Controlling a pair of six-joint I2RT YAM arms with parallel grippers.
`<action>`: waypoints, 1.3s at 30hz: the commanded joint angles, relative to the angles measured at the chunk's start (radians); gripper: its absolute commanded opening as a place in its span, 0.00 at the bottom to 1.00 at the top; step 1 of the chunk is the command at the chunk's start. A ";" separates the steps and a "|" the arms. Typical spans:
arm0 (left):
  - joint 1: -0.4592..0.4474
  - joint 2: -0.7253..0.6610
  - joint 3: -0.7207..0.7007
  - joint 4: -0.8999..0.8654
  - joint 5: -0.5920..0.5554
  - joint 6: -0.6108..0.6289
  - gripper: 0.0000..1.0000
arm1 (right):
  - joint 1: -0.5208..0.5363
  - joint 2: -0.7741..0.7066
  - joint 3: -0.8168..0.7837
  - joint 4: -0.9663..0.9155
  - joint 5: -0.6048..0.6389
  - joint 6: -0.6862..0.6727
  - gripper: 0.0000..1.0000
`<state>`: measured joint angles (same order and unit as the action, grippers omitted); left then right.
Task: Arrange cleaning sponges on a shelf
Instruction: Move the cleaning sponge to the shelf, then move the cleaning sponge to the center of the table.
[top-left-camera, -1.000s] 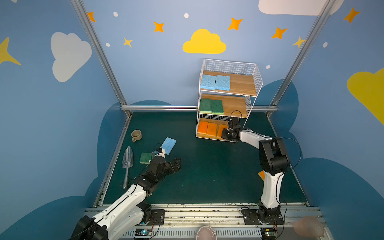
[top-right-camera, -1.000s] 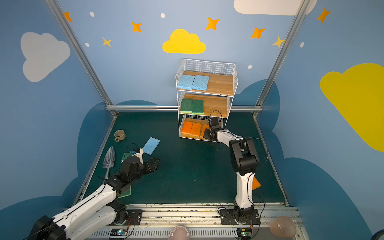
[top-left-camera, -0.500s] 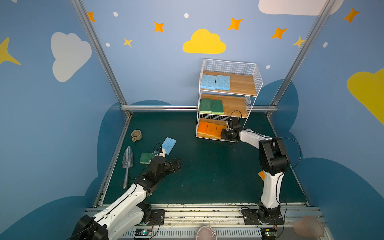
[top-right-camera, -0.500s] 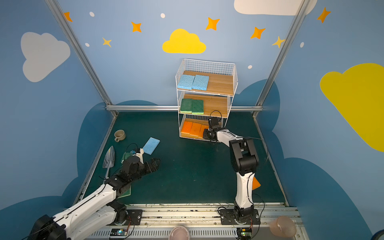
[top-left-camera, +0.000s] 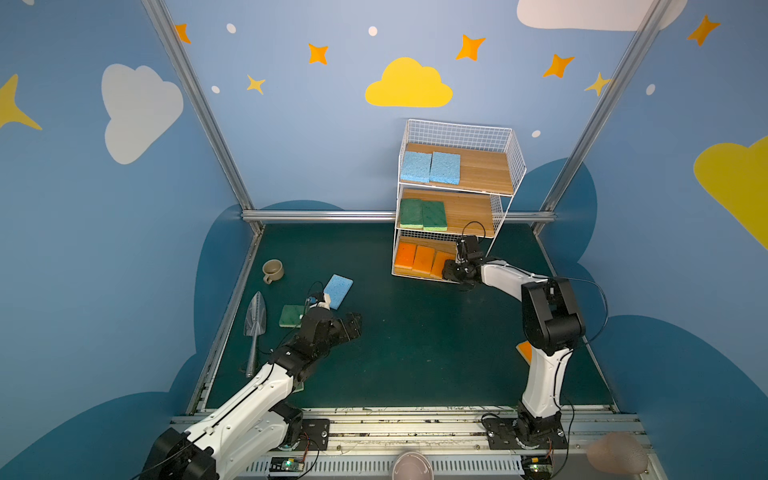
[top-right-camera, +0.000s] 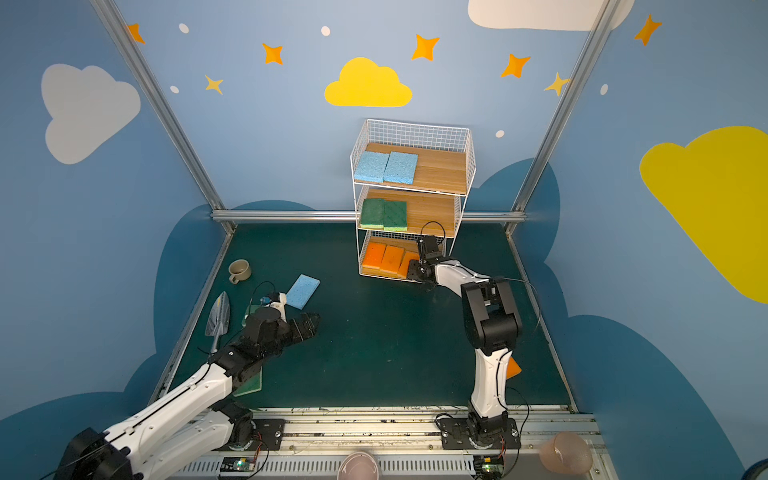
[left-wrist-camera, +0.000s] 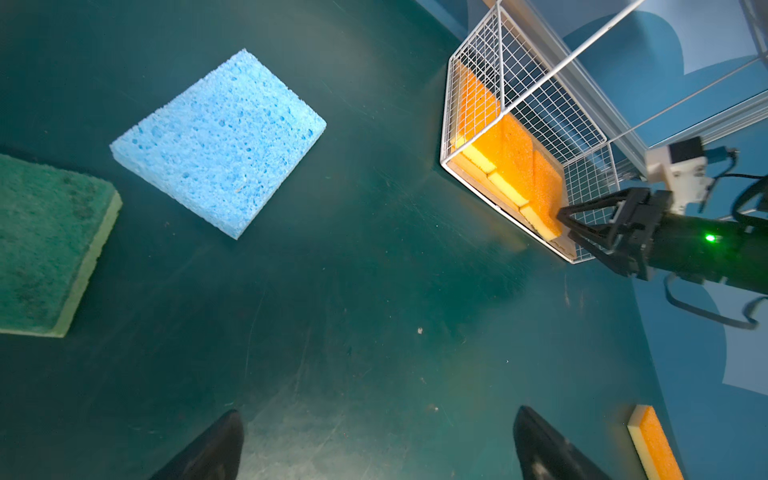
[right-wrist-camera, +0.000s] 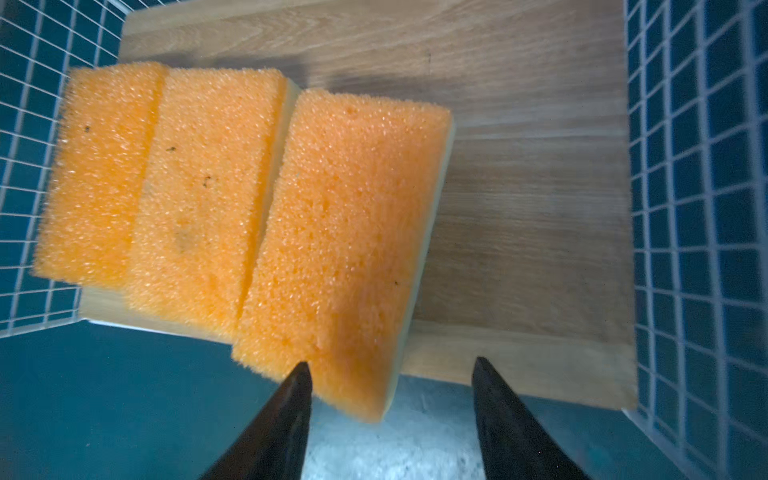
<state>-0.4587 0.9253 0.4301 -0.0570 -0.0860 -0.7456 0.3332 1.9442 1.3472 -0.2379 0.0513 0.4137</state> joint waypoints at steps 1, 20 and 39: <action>0.005 0.004 0.025 -0.029 0.004 0.027 1.00 | 0.015 -0.105 -0.014 -0.016 0.027 -0.003 0.63; -0.088 0.150 0.026 0.116 0.043 0.091 1.00 | 0.038 -0.619 -0.361 -0.452 0.087 0.182 0.64; -0.188 0.292 0.061 0.252 0.087 0.068 1.00 | -0.412 -1.039 -0.728 -0.598 0.245 0.471 0.68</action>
<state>-0.6426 1.2034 0.4698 0.1711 -0.0166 -0.6781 -0.0143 0.9390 0.6422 -0.7948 0.2527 0.8223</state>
